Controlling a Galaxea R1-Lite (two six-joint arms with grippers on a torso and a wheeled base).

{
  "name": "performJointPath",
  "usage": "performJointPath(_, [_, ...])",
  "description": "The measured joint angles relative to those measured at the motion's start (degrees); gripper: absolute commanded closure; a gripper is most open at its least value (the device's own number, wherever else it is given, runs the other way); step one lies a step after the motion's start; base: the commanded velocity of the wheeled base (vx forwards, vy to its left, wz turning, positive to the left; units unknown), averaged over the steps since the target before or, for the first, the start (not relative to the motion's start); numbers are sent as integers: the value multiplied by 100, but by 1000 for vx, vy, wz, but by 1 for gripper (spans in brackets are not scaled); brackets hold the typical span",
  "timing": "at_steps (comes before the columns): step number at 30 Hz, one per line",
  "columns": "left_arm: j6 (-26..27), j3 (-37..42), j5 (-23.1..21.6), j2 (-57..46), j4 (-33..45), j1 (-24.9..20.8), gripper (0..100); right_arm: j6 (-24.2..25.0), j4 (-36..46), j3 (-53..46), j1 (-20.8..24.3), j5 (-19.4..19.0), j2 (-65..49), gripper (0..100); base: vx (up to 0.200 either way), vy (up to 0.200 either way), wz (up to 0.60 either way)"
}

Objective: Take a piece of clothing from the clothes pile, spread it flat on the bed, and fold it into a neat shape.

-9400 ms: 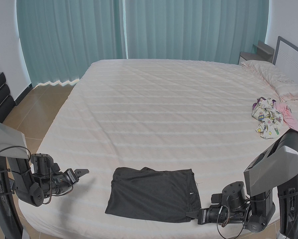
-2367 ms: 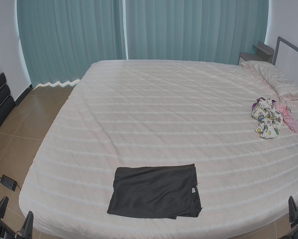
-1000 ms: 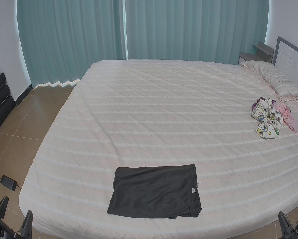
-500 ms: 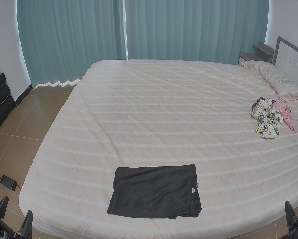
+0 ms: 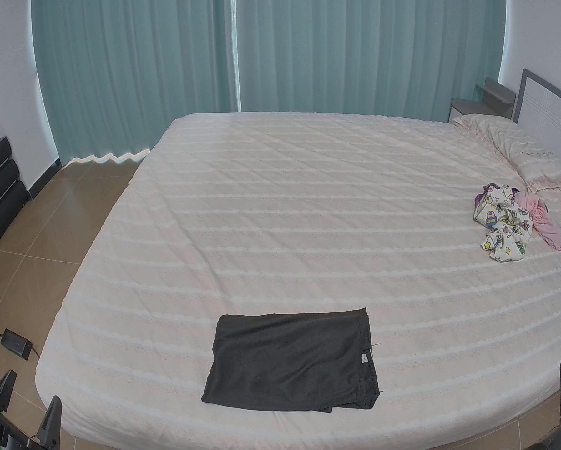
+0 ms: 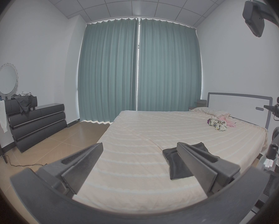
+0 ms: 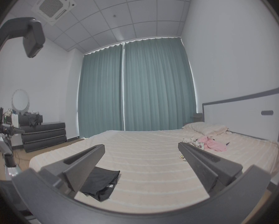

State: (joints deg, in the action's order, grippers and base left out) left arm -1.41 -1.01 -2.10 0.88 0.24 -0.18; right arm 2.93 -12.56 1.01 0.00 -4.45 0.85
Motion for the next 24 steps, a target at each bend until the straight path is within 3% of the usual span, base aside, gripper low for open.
performJointPath(5, [2,0,-1,0,-2,0,0,-414,235,6,0,-178,0,0,0,0,0])
performJointPath(12, [5,0,-1,2,-2,0,0,-546,1201,-2,0,-135,2,0,0,0,0])
performJointPath(17, [11,0,-1,5,-6,0,0,-138,1213,-2,-2,144,2,0,0,0,0])
performJointPath(24, [11,0,-1,5,-6,0,0,218,1213,0,-2,183,5,0,0,0,0])
